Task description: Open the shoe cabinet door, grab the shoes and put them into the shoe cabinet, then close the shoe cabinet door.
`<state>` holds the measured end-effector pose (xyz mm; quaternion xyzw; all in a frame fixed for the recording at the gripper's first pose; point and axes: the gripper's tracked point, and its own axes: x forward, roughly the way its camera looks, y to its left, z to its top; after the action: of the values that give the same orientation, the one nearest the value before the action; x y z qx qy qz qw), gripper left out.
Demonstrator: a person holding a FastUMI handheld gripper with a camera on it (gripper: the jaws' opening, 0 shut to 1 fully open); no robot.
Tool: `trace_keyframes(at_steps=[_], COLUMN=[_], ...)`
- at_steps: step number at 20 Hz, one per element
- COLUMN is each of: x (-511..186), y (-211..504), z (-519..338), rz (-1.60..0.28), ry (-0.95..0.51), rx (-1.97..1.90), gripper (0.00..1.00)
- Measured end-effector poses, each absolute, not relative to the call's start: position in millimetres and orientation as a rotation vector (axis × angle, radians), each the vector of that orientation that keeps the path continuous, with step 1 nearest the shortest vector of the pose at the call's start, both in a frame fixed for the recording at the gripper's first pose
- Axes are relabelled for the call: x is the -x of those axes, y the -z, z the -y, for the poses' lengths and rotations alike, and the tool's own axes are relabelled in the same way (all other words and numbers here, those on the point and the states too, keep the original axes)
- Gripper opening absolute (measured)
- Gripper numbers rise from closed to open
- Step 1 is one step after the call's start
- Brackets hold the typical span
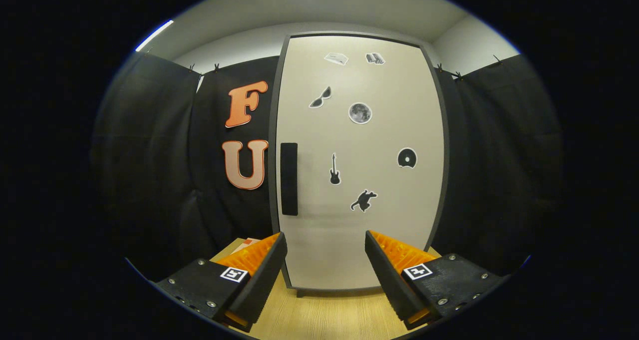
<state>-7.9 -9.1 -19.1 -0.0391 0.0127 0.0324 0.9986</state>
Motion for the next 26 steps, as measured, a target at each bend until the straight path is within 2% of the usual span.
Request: trace_keyframes(at_steps=[11,26], x=[130,144], y=[-7,-4], z=[59,51], rz=[0.033,0.016], ry=[0.048,0.04], rx=[0.07,0.078], gripper=[0.97,0.98])
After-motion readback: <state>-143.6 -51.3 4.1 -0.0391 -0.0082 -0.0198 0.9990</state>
